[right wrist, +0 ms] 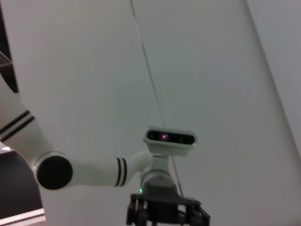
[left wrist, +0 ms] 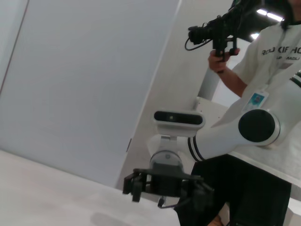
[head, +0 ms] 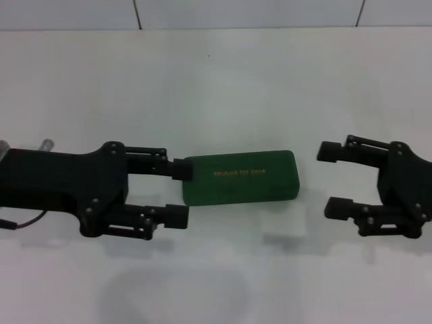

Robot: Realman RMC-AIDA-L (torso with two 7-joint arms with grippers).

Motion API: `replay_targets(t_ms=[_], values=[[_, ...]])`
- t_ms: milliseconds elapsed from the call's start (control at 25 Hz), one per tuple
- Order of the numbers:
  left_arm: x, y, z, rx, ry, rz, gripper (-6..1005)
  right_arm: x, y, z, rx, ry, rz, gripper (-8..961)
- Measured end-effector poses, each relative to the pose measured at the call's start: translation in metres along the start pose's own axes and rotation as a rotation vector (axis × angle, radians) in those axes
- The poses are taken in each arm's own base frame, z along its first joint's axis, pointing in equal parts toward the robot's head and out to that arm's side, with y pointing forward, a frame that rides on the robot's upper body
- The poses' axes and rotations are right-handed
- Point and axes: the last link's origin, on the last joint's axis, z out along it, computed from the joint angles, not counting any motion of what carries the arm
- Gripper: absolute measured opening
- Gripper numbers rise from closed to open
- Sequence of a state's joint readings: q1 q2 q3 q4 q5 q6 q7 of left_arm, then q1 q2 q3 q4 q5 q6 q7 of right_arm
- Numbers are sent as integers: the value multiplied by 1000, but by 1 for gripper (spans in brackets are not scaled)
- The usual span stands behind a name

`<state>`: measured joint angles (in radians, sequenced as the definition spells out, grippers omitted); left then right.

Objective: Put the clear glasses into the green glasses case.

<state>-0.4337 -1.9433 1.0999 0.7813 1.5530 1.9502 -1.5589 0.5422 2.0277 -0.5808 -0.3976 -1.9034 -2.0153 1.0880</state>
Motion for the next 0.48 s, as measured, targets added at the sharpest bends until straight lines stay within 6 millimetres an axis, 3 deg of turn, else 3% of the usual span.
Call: replay_targets(t_ms=[480], values=[[0,0,-11,32,7,18,712,2,-8,29,-56,-16,-31,817]])
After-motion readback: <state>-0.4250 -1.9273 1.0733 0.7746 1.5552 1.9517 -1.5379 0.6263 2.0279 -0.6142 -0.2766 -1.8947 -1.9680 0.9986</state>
